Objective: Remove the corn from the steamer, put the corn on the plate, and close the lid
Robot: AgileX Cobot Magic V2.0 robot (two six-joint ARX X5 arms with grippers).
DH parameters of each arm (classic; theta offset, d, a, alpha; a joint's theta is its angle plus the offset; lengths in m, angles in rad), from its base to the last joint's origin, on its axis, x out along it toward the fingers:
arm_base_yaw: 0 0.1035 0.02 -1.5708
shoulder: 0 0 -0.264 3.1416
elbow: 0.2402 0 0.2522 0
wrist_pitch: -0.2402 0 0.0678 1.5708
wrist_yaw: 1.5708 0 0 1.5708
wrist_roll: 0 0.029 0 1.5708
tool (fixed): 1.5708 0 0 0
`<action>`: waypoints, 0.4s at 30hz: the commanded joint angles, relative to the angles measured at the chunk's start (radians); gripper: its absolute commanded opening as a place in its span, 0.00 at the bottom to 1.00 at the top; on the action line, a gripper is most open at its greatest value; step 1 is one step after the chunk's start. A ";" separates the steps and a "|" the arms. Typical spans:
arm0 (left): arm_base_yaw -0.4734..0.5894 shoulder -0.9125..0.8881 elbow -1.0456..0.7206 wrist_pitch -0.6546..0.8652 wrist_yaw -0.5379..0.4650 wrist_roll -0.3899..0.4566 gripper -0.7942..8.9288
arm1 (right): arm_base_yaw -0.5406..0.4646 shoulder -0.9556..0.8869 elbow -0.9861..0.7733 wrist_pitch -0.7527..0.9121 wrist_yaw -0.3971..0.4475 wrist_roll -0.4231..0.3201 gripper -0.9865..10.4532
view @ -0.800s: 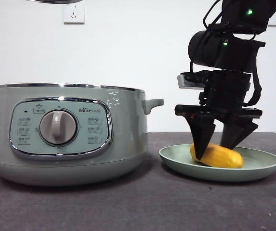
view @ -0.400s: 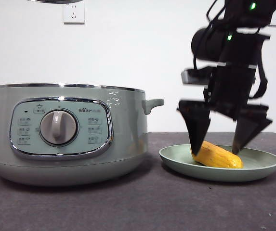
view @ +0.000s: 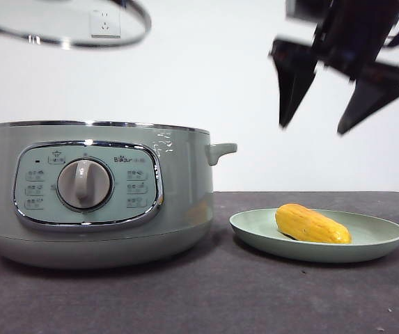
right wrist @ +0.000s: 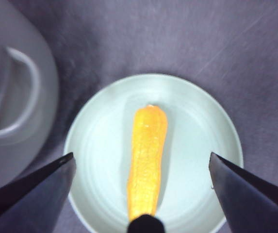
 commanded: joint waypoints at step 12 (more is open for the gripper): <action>-0.053 0.058 -0.174 0.338 0.005 -0.075 0.07 | 0.001 -0.338 -0.005 -0.161 -0.006 0.011 0.49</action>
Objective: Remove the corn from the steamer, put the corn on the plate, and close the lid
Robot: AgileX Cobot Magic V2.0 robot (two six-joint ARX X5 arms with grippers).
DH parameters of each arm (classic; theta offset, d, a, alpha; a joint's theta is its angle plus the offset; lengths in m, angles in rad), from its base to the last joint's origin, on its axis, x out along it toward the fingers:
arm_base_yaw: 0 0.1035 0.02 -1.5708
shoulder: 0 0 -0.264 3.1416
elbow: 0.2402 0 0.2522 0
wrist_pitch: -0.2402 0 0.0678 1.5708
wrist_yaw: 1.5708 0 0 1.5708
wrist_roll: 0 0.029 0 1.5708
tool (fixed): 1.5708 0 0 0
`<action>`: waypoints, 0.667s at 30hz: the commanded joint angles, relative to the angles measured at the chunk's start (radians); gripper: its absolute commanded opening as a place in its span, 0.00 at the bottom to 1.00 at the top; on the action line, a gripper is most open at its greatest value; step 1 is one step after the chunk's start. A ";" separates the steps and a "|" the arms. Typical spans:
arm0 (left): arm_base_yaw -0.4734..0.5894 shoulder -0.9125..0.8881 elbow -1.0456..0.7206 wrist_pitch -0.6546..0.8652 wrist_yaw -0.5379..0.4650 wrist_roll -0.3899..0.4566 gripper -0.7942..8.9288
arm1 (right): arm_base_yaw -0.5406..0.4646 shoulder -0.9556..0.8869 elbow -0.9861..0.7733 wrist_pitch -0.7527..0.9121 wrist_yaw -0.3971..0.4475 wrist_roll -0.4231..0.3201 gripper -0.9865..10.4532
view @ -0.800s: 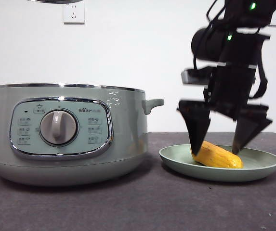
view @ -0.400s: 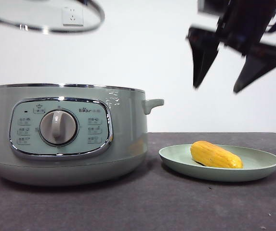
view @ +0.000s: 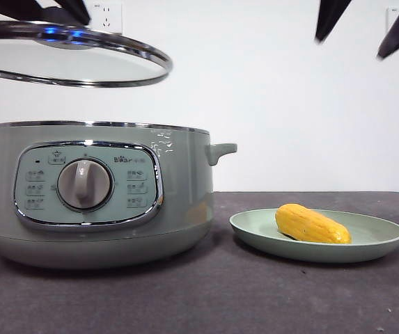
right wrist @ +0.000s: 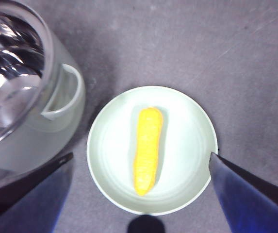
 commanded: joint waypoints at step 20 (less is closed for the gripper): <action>-0.061 0.251 0.008 0.106 0.005 -0.007 0.07 | 0.001 -0.183 -0.005 -0.081 -0.003 0.009 0.49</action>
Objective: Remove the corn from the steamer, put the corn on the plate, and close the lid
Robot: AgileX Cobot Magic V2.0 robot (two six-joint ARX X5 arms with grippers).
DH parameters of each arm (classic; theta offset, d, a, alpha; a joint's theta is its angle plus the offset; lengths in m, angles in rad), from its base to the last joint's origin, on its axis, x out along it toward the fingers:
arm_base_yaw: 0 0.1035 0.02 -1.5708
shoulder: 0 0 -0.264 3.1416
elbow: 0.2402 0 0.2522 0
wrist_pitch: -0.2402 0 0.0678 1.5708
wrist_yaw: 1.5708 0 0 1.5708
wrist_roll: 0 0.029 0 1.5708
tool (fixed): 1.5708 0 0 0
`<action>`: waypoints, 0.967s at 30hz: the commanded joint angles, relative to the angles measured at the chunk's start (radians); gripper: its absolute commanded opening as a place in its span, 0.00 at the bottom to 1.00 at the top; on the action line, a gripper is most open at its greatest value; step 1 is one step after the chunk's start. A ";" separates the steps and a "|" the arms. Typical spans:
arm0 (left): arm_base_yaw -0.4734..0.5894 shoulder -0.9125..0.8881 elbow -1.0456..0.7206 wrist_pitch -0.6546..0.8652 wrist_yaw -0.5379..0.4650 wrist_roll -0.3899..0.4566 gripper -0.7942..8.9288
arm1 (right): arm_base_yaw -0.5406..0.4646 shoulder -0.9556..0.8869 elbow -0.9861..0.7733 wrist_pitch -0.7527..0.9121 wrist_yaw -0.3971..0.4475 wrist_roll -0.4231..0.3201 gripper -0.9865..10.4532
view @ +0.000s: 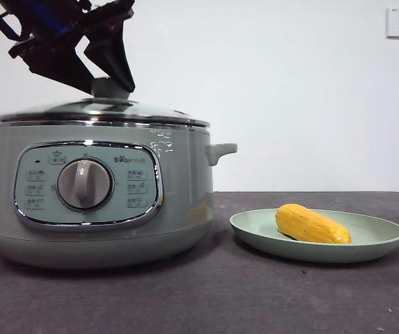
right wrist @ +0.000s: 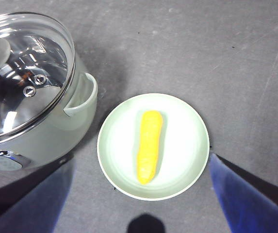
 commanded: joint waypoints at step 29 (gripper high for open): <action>-0.015 0.012 0.026 -0.123 -0.001 0.002 0.07 | 0.000 0.002 -0.005 0.006 0.003 0.008 0.47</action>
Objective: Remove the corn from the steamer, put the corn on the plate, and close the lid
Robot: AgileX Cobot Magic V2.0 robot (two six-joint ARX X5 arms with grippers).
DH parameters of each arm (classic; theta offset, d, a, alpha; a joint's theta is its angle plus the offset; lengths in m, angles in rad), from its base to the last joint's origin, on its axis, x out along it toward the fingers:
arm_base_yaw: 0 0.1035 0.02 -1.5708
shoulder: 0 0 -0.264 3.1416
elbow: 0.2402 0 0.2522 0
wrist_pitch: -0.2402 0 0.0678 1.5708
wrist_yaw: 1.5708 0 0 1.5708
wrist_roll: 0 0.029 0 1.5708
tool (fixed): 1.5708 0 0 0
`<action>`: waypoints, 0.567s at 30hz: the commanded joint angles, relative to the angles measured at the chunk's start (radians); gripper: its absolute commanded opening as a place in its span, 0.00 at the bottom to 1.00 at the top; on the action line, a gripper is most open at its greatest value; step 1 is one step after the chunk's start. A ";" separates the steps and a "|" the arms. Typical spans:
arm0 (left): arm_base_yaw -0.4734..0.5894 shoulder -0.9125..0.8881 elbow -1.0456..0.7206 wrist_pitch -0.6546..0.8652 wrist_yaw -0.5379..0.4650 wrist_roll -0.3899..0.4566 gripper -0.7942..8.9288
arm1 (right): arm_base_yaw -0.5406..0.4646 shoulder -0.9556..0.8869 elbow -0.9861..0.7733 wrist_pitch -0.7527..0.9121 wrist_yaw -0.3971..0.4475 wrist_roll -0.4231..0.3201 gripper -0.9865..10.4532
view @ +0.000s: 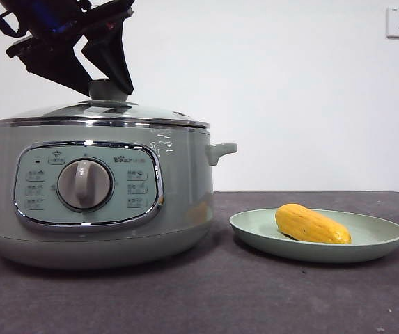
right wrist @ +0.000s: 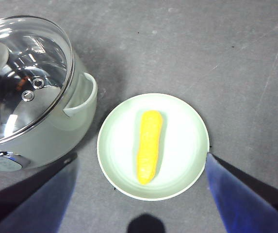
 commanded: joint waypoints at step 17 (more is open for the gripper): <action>-0.005 0.007 0.013 -0.077 -0.001 0.010 0.51 | 0.000 0.001 -0.005 0.005 0.002 0.006 0.47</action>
